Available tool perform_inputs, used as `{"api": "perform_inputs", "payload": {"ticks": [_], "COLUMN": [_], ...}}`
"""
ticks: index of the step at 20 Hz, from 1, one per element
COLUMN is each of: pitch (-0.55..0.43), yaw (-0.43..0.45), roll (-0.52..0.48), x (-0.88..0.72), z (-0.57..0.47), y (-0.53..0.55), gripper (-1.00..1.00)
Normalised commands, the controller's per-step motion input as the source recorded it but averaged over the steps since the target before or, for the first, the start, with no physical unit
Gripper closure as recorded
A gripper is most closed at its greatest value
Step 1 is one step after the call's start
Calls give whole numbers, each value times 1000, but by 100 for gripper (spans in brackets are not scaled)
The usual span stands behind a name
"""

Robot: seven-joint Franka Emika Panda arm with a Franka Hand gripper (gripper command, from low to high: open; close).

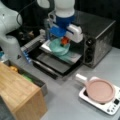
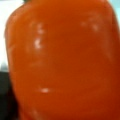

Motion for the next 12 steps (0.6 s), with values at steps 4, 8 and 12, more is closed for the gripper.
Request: {"api": "perform_inputs", "payload": {"ticks": [4,8,12], "pitch": [-164,-158,-178], "yaw": [-179,-177,-172], "roll": [84,97,118], "x": [-363,-340,-287], "z": [-179,-194,-142], "y": [97,116,106], "gripper": [100,100,100]}}
